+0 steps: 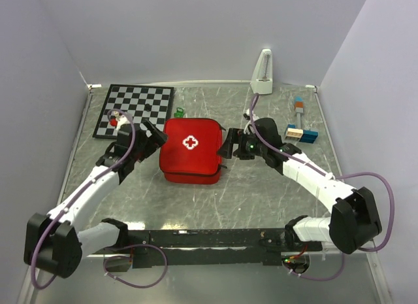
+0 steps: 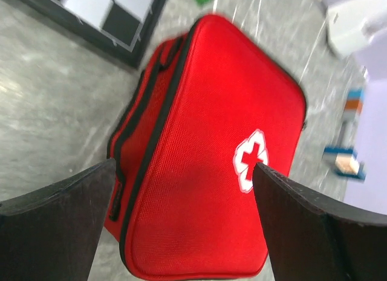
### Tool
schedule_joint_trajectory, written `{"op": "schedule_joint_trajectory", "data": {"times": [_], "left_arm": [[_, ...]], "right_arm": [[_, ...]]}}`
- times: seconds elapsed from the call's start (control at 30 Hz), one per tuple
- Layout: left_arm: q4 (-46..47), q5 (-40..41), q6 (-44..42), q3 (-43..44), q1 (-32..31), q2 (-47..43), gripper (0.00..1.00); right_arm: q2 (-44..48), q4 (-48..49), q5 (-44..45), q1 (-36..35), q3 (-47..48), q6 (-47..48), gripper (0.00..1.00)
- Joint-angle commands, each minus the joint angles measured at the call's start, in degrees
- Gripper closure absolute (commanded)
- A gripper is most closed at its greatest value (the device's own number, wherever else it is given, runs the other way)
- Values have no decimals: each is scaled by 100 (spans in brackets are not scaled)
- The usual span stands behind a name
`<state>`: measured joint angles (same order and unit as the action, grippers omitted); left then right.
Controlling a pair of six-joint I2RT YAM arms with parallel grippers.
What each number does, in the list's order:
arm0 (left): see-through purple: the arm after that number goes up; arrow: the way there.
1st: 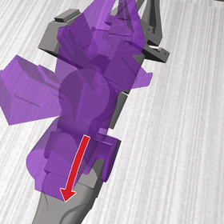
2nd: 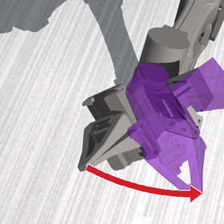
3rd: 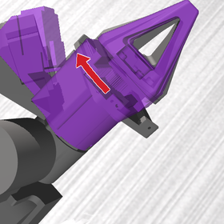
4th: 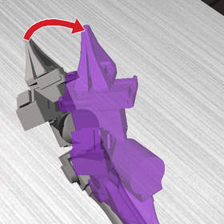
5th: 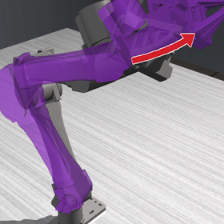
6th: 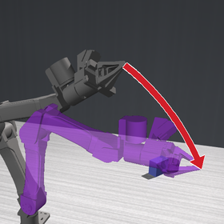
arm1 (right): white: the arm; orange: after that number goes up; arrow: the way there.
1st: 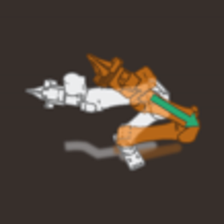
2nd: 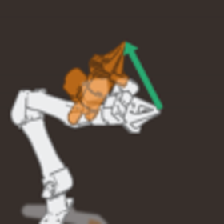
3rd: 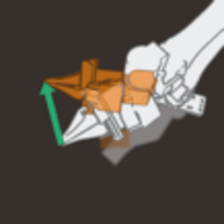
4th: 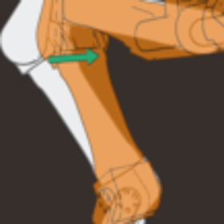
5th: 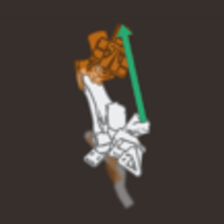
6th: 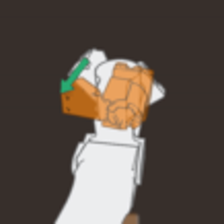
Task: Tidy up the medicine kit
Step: Adjust the medicine box at the center of the board.
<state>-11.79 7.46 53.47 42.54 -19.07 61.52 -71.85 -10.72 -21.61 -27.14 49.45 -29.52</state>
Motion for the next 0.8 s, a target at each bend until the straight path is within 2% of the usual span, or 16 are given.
{"op": "schedule_joint_trajectory", "data": {"times": [0.0,0.07,0.13,0.33,0.47,0.77], "left_arm": [[537,-931,-206,-61,70,185,2],[826,-966,-215,-272,70,107,2],[1064,-1071,-249,-378,70,141,2],[977,-1633,-802,262,61,1255,4],[1038,-1967,-1014,535,9,1845,7],[731,-2055,-1954,1607,-1045,3049,9]], "right_arm": [[-30,166,271,103,-181,104,11],[-65,280,254,138,-313,139,17],[-153,491,149,200,-471,104,18],[-715,1036,-553,235,-559,-115,12],[-1093,1782,-1187,165,-717,-309,10],[-1261,1978,-1259,-239,-752,-274,9]]}}
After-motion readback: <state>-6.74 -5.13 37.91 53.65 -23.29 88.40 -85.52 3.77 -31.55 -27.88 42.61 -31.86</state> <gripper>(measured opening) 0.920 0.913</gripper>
